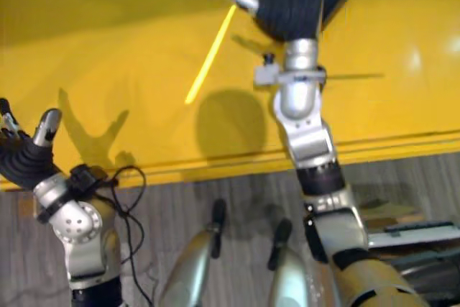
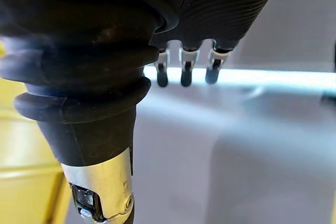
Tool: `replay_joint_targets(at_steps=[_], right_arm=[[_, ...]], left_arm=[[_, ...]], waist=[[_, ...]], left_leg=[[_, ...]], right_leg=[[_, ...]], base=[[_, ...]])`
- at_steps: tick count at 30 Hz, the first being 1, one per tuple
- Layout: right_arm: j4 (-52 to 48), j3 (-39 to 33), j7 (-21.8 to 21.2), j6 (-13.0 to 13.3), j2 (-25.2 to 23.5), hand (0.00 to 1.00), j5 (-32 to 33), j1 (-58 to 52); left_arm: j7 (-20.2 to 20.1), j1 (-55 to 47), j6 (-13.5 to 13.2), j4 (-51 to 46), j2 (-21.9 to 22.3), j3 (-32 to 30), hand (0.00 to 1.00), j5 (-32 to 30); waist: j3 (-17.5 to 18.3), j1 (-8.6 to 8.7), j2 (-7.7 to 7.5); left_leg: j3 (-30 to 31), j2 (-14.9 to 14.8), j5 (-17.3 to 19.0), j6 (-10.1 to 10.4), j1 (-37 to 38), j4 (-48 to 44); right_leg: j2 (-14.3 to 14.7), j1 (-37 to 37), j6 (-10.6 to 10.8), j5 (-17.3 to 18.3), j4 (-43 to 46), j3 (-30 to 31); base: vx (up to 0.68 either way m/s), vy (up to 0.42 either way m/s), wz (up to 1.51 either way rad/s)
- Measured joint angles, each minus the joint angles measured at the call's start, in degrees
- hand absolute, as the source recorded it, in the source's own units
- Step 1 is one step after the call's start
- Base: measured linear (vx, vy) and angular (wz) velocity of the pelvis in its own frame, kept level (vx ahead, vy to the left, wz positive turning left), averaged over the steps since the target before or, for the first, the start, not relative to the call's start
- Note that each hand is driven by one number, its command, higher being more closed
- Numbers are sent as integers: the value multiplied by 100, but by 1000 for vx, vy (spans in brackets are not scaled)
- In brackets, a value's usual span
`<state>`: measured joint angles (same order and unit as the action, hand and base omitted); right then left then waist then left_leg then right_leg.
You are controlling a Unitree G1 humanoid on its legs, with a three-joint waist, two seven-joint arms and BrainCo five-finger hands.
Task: Walk over and take plastic housings, then place them on the shelf
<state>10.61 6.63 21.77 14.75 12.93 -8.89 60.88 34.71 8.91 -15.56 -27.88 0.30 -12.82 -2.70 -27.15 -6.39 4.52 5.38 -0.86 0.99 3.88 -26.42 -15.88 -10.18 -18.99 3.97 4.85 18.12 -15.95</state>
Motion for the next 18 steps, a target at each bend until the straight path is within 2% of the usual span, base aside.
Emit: replay_joint_targets(at_steps=[3,5,7,10,13,15,18], right_arm=[[597,-25,53,-34,10,0,311,375],[1038,-23,56,-182,-7,0,589,608],[1374,-65,62,-256,-44,0,834,739],[2145,-435,149,-262,-223,0,1039,1283],[2833,-750,335,-380,-451,0,1250,1722],[3145,-938,457,-479,-569,0,1301,1737],[3120,-971,592,-480,-614,0,1389,1831]], left_arm=[[11,134,-68,12,-4,26,0,52],[10,213,-74,62,-9,87,0,53],[10,242,-75,167,-55,205,0,60],[-2,353,-82,213,-175,515,0,57],[15,367,-145,212,-205,524,0,58],[35,336,-146,214,-205,524,0,59],[109,342,-146,214,-206,521,0,56]], waist=[[-50,-83,12],[-109,-177,48],[-109,-186,48],[-156,-227,143],[-180,-266,198],[-209,-360,259],[-226,-400,295]], left_leg=[[120,74,-159,9,-109,180],[189,79,-192,30,-111,212],[196,80,-212,39,-68,248],[211,69,-410,69,24,524],[273,31,-581,101,124,787],[292,12,-590,106,132,790],[318,8,-593,109,147,790]], right_leg=[[-66,-119,13,39,43,-137],[-64,-112,13,39,46,-167],[-62,-87,13,39,46,-166],[-54,-89,20,33,30,-189],[-35,-74,10,36,27,-267],[-14,-67,5,35,27,-276],[-8,-50,4,34,23,-277]], base=[[-7,7,28],[16,-3,11],[7,-1,2],[-40,-18,5],[-40,-35,9],[-2,-18,3],[0,0,0]])
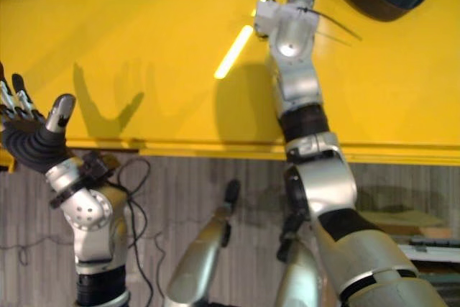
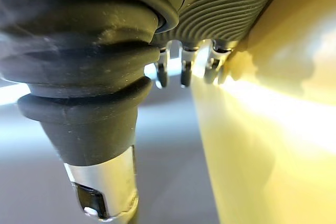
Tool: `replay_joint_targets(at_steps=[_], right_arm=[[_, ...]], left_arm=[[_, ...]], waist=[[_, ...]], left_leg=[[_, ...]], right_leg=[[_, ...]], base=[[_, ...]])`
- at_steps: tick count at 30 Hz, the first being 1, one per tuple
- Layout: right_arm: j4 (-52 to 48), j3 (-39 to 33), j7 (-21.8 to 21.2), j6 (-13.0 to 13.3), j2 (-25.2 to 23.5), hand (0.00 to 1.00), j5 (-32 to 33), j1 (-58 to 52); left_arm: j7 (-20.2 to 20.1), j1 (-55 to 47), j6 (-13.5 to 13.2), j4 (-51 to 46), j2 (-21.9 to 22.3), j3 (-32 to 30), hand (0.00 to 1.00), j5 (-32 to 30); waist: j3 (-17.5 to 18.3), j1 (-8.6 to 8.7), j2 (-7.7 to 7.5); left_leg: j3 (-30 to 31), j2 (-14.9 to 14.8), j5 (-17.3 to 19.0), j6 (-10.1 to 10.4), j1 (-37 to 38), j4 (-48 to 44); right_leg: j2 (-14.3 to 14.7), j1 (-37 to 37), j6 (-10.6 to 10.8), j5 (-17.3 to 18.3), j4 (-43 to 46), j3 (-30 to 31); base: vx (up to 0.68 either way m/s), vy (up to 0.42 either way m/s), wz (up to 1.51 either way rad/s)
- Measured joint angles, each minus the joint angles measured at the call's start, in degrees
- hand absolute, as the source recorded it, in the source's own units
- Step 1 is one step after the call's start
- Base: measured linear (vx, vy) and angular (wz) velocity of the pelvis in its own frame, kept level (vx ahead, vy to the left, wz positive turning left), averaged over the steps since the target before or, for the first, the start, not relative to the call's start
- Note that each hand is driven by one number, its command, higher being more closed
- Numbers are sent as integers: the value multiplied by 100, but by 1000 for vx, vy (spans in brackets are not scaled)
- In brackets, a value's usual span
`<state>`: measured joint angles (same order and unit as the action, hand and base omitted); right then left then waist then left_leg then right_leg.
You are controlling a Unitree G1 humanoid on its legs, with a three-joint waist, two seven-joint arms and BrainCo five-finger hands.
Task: Walk over and take plastic housings, then place them on the shelf
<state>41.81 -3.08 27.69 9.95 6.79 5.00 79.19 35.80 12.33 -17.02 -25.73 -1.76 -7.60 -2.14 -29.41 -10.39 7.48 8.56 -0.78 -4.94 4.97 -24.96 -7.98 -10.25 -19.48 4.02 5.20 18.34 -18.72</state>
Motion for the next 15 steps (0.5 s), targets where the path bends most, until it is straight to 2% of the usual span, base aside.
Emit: replay_joint_targets(at_steps=[3,4,7,10,15], right_arm=[[3,-12,81,-23,-50,0,-2,-31],[-144,-10,141,-71,-228,0,-29,-188],[-148,-11,141,-71,-228,0,-29,-190],[-856,-127,133,-110,-261,0,-35,-609],[-2195,-301,154,-283,-426,0,-150,-1370]], left_arm=[[43,10,2,0,0,1,0,-11],[176,-9,6,4,-2,-1,0,-16],[176,-10,6,5,-2,-1,0,-16],[176,-9,6,19,-2,19,0,-16],[165,-33,39,152,-1,161,0,-26]], waist=[[-3,3,5],[-35,28,-48],[-35,30,-48],[-35,62,-52],[-15,358,-140]], left_leg=[[10,-1,0,0,47,18],[-70,-35,-7,-3,181,153],[-71,-35,-7,-3,181,153],[-66,-29,-8,-3,182,177],[-102,41,-236,-86,371,647]], right_leg=[[6,58,0,0,-36,-12],[31,146,-2,-5,-115,9],[30,146,-2,-5,-115,9],[25,146,-2,-5,-125,5],[-59,147,19,-19,-163,13]], base=[[0,0,0],[0,0,0],[0,0,0],[0,0,1],[16,6,3]])
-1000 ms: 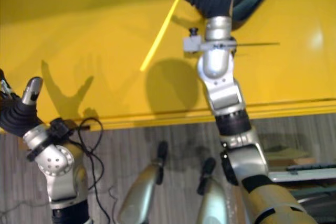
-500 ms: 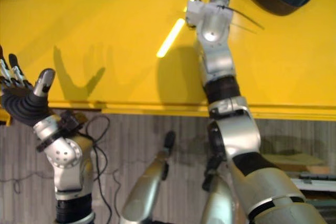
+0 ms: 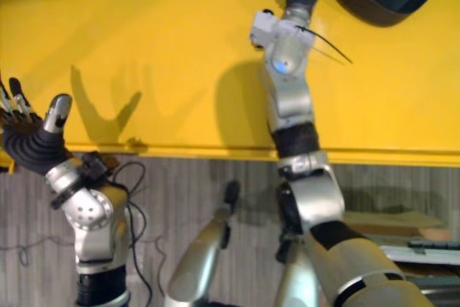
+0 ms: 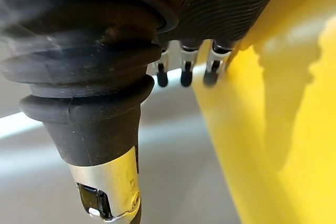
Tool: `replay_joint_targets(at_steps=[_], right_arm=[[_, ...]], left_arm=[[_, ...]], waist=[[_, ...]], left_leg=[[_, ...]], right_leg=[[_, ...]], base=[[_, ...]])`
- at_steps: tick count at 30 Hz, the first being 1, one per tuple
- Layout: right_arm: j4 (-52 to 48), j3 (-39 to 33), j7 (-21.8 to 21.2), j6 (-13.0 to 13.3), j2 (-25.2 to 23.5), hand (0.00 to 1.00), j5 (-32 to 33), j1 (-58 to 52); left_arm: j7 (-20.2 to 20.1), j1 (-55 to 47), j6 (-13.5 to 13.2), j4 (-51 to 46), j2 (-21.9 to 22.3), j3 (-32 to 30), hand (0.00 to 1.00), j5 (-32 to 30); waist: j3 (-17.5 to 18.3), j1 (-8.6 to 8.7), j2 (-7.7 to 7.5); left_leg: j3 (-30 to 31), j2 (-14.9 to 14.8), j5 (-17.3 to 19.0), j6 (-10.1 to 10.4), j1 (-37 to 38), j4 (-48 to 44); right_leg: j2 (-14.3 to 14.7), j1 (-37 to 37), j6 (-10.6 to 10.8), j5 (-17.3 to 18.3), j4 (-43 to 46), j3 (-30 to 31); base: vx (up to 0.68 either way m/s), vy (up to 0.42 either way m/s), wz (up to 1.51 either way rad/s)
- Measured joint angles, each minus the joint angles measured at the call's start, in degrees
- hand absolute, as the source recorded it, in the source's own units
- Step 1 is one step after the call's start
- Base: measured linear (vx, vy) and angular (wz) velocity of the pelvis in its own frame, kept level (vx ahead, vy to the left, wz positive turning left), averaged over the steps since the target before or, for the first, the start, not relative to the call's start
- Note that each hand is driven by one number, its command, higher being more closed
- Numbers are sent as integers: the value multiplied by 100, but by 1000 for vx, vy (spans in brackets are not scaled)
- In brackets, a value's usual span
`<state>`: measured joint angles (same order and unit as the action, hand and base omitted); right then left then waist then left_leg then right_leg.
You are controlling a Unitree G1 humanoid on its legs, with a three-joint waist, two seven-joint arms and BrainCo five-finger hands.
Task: Walk over and take plastic housings, then place them on the shelf
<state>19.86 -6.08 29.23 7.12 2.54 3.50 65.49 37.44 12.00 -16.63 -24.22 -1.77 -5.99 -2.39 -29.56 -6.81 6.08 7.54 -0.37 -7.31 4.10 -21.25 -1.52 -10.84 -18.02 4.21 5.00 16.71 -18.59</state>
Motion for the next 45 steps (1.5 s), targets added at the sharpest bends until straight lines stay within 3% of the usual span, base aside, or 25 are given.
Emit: replay_joint_targets(at_steps=[4,7,15,18,21,27,30,35,41,45], right_arm=[[-1104,-126,72,45,144,0,-259,-726],[-1220,-120,69,56,166,0,-285,-815],[-1219,164,-121,57,228,0,-335,-947],[-1227,382,-425,144,345,0,-314,-1258],[-1345,571,-703,195,477,0,-202,-1480],[-2678,693,-1114,509,1095,0,309,-1973],[-3111,392,-1183,883,1462,0,721,-2255],[-3301,112,-1184,1062,1848,0,819,-2621],[-3307,102,-1312,1062,1907,0,920,-3350],[-3306,63,-1319,1054,1907,0,867,-3789]], left_arm=[[-32,-20,54,270,4,-3,0,-22],[-41,-33,72,404,1,-65,0,-27],[13,-155,181,580,1,-752,0,-27],[62,-208,181,658,0,-992,0,-24],[152,-208,214,836,-1,-1204,0,-25],[390,-379,348,988,2,-1947,0,-48],[663,-802,346,1092,-1,-2440,0,-92],[1007,-1075,346,1135,-24,-3295,0,-143],[1461,-1726,626,1772,-179,-4354,0,-324],[1401,-2138,735,2715,-65,-4324,0,-291]], waist=[[22,206,-102],[37,287,-131],[75,282,-204],[140,287,-328],[146,292,-339],[156,338,-343],[824,382,-370],[1240,428,-398],[1518,379,-418],[1529,388,-417]], left_leg=[[-47,67,-202,-74,190,435],[-78,118,-246,-106,259,539],[-120,124,-251,-110,317,589],[-111,127,-252,-109,321,591],[-106,138,-268,-106,324,591],[-108,130,-273,-100,536,599],[-151,124,-147,-107,488,620],[-191,104,-38,-151,748,645],[-382,-23,22,-175,835,650],[-474,-58,15,-170,834,649]], right_leg=[[-27,-17,47,-31,-47,168],[-40,-32,50,-32,-50,450],[-8,-43,52,-33,-50,737],[-4,-39,52,-33,-51,767],[-9,-34,56,-35,-52,782],[3,226,104,-63,-138,782],[6,230,119,-69,-259,782],[6,581,136,-80,-395,779],[106,638,113,-219,-554,844],[128,638,114,-221,-598,843]], base=[[44,9,1],[54,37,0],[13,5,-2],[0,0,0],[0,0,0],[-1,-7,-1],[27,-7,-1],[35,-10,-5],[22,-19,-13],[4,-15,-1]])
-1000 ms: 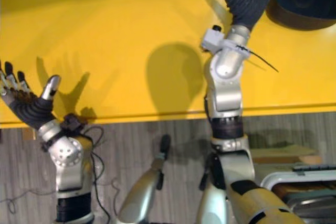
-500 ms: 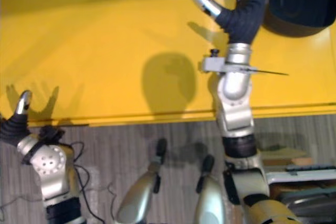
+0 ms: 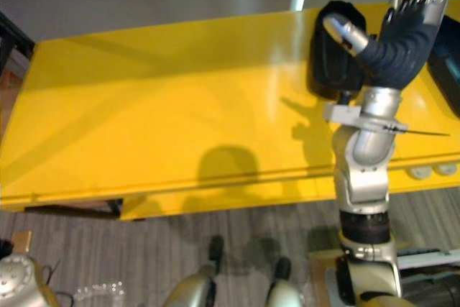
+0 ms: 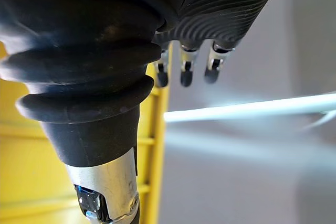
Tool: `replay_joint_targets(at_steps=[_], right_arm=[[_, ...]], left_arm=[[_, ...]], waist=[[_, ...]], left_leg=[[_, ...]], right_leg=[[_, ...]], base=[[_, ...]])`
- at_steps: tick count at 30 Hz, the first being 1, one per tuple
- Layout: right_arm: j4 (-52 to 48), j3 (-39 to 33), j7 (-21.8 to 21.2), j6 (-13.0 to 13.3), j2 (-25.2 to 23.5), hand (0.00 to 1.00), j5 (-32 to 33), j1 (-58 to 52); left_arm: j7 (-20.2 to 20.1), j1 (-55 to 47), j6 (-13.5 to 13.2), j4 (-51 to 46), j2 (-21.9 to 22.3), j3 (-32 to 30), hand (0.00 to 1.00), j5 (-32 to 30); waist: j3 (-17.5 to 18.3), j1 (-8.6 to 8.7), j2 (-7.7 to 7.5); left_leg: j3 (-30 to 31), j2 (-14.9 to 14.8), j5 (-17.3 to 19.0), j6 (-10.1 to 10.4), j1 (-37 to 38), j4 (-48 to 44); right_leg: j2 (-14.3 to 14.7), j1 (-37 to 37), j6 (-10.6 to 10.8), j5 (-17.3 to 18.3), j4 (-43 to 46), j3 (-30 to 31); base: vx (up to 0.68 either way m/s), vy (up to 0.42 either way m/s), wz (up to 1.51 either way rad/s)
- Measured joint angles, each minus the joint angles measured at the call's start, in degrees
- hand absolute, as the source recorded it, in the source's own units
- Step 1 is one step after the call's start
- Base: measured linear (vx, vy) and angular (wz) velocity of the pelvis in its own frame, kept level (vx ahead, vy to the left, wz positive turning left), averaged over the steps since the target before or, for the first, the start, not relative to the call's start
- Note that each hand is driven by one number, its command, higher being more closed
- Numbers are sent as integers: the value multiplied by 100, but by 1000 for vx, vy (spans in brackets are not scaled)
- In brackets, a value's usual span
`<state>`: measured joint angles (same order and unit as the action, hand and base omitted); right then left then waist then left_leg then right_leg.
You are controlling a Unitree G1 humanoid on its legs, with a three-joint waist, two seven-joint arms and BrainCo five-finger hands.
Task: Walk over and take plastic housings, then place them on the shelf
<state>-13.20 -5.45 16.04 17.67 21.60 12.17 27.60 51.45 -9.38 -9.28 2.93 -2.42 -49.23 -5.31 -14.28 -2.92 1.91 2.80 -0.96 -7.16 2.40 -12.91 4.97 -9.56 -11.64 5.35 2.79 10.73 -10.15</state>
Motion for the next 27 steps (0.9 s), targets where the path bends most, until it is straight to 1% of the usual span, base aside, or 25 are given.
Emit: replay_joint_targets(at_steps=[2,4,5,7,8,9,10,11,12,13,14,15,16,17,19,20,21,25,27], right_arm=[[0,-131,9,-3,0,0,-25,-268],[4,-353,47,-29,0,0,-214,-579],[15,-492,115,-62,0,0,-310,-706],[39,-705,278,-132,3,0,-487,-818],[46,-879,410,-201,7,0,-638,-859],[65,-948,448,-220,8,0,-670,-866],[110,-1110,569,-281,8,0,-810,-867],[156,-1205,647,-299,9,0,-886,-863],[311,-1344,780,-330,10,0,-1030,-802],[437,-1494,921,-410,17,0,-1110,-699],[541,-1571,972,-425,19,0,-1118,-613],[774,-1665,1058,-455,41,0,-1114,-398],[925,-1718,1103,-467,122,0,-1069,-248],[1170,-1736,1147,-475,314,0,-1048,-38],[1532,-1740,1119,-477,620,0,-824,261],[1836,-1719,1000,-490,759,0,-595,545],[1995,-1685,903,-496,868,0,-455,713],[2638,-1388,705,-505,1121,0,-166,1381],[2919,-1128,595,-506,1272,0,-90,1716]], left_arm=[[-150,-148,-12,673,196,98,0,112],[-507,-261,-57,1574,355,311,0,594],[-784,-268,-65,2156,357,456,0,885],[-1178,-259,-59,2897,320,766,0,1250],[-1497,-237,-54,3364,281,1072,0,1425],[-1618,-222,-52,3510,276,1176,0,1442],[-1854,-162,-46,3724,271,1359,0,1452],[-1970,-131,-45,3795,262,1475,0,1450],[-2179,-78,-42,3932,211,1716,0,1442],[-2409,0,-24,4074,136,1988,0,1408],[-2501,55,-15,4138,94,2128,0,1385],[-2680,133,-9,4175,33,2362,0,1367],[-2827,229,-9,4178,21,2481,0,1342],[-2999,383,-19,4209,-7,2687,0,1324],[-3211,625,-31,4288,-96,3033,0,1323],[-3374,761,-45,4328,-179,3259,0,1321],[-3459,864,-58,4330,-182,3327,0,1322],[-3626,995,-69,4326,-227,3699,0,1324],[-3666,1008,-69,4329,-226,3725,0,1327]], waist=[[1,9,1],[0,48,1],[0,81,1],[-2,140,-3],[-11,199,-17],[-13,217,-22],[-17,252,-28],[-24,262,-40],[-49,254,-83],[-57,303,-94],[-80,321,-108],[-149,361,-134],[-202,373,-136],[-327,390,-119],[-474,412,-75],[-482,405,-68],[-556,413,-42],[-739,414,37],[-821,401,72]], left_leg=[[4,-7,-7,11,-10,0],[6,-19,-17,26,-25,0],[4,-29,-28,43,-41,0],[-1,-48,-40,59,-77,-2],[-25,-70,-55,77,-134,-3],[-42,-80,-63,88,-160,-3],[-75,-103,-85,114,-223,-4],[-102,-117,-95,125,-249,-5],[-212,-152,-116,155,-273,-6],[-257,-176,-133,162,-328,-6],[-299,-189,-144,151,-335,-8],[-386,-209,-144,151,-327,-7],[-453,-223,-144,151,-336,-8],[-525,-229,-144,151,-316,-9],[-574,-230,-145,149,-329,-9],[-645,-245,-147,148,-428,-31],[-646,-243,-168,150,-438,-32],[-647,-234,-169,151,-437,-33],[-649,-234,-169,151,-441,-32]], right_leg=[[40,0,1,1,-15,-2],[52,-7,4,6,-24,-5],[61,-25,3,10,-24,-5],[65,-61,19,29,-25,13],[74,-146,19,29,-16,53],[84,-189,19,29,-12,79],[104,-282,20,28,13,119],[117,-333,21,26,25,149],[158,-433,24,20,66,266],[179,-524,25,1,71,310],[192,-557,23,-17,72,355],[224,-606,27,-43,70,455],[248,-647,31,-68,60,524],[263,-652,35,-108,22,587],[272,-684,49,-145,-14,643],[274,-827,50,-195,-25,728],[273,-839,47,-216,-30,735],[272,-840,41,-223,-29,746],[273,-854,38,-230,-29,764]], base=[[0,-35,1],[0,-15,0],[0,0,0],[-7,-10,-3],[-17,-18,-9],[-19,-31,-14],[-11,-26,-13],[-14,-48,-28],[-6,-47,-30],[-3,-55,-33],[6,-43,-32],[3,-37,-35],[-1,-33,-42],[-7,-23,-26],[0,-16,-22],[35,-17,-23],[51,-16,-17],[37,-13,-1],[0,0,0]])
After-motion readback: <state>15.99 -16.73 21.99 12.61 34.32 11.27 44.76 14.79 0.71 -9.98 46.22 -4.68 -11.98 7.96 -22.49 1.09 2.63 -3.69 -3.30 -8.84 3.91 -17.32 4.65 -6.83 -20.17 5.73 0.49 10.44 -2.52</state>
